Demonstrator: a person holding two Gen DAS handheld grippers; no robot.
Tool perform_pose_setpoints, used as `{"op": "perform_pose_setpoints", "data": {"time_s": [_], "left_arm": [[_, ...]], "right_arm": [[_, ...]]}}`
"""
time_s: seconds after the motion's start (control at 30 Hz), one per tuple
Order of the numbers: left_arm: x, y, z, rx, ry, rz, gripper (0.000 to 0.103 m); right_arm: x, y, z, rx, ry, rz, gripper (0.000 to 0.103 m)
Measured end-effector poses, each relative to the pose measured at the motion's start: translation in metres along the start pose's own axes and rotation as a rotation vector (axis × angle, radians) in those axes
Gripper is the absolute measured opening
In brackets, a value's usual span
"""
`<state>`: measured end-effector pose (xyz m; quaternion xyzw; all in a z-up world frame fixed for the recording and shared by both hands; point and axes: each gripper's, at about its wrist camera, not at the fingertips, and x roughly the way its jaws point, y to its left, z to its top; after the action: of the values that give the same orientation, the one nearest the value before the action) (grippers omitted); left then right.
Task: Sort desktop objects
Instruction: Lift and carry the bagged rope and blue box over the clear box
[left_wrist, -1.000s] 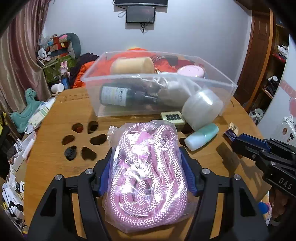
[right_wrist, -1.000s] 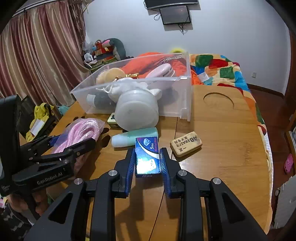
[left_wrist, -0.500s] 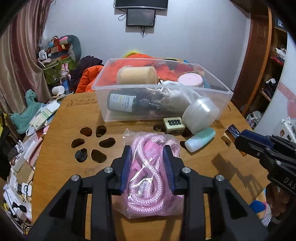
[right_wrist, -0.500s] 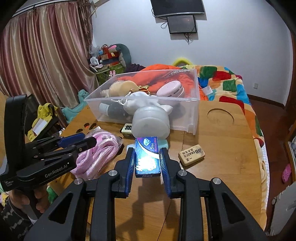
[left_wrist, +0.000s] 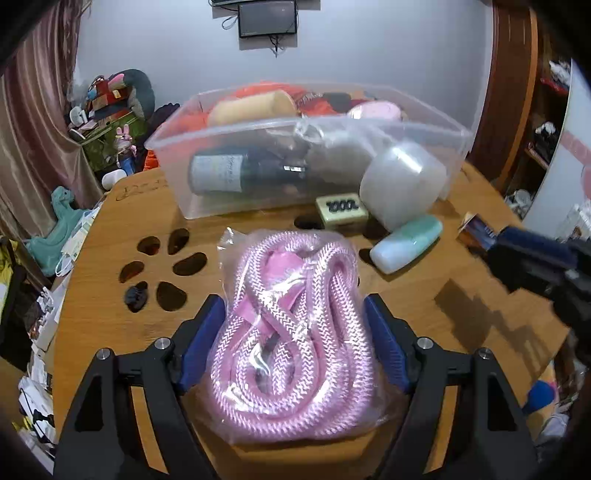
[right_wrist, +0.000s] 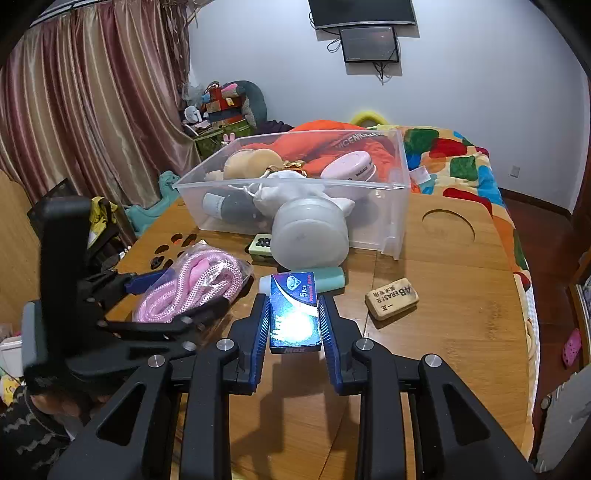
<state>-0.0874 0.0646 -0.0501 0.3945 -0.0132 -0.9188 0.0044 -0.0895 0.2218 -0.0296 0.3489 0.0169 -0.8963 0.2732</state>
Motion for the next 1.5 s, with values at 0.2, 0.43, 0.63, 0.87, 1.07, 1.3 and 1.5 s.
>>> {"op": "perform_pose_setpoints", "data": {"time_s": [0.2, 0.43, 0.63, 0.87, 1.07, 1.3, 1.5], "left_arm": [[-0.002, 0.002, 0.0, -0.006, -0.025, -0.031, 0.067], [-0.025, 0.022, 0.007, -0.074, -0.068, -0.07, 0.056], [-0.036, 0.028, 0.013, -0.088, -0.089, -0.089, 0.056], [-0.051, 0.039, 0.019, -0.106, -0.126, -0.098, 0.056], [-0.067, 0.041, 0.041, -0.083, -0.186, -0.085, 0.056], [-0.072, 0.045, 0.068, -0.068, -0.238, -0.069, 0.056], [-0.07, 0.05, 0.086, -0.076, -0.263, -0.069, 0.056]], "right_arm": [[0.0, -0.001, 0.002, 0.003, -0.002, -0.002, 0.025], [-0.008, 0.005, 0.017, -0.03, -0.038, -0.01, 0.025], [-0.007, 0.011, 0.027, -0.045, -0.055, -0.009, 0.025], [-0.002, 0.019, 0.033, -0.061, -0.056, -0.005, 0.025], [-0.003, 0.019, 0.044, -0.065, -0.075, -0.003, 0.025], [-0.005, 0.016, 0.062, -0.077, -0.103, -0.014, 0.025], [0.001, 0.012, 0.077, -0.09, -0.109, -0.017, 0.025]]}}
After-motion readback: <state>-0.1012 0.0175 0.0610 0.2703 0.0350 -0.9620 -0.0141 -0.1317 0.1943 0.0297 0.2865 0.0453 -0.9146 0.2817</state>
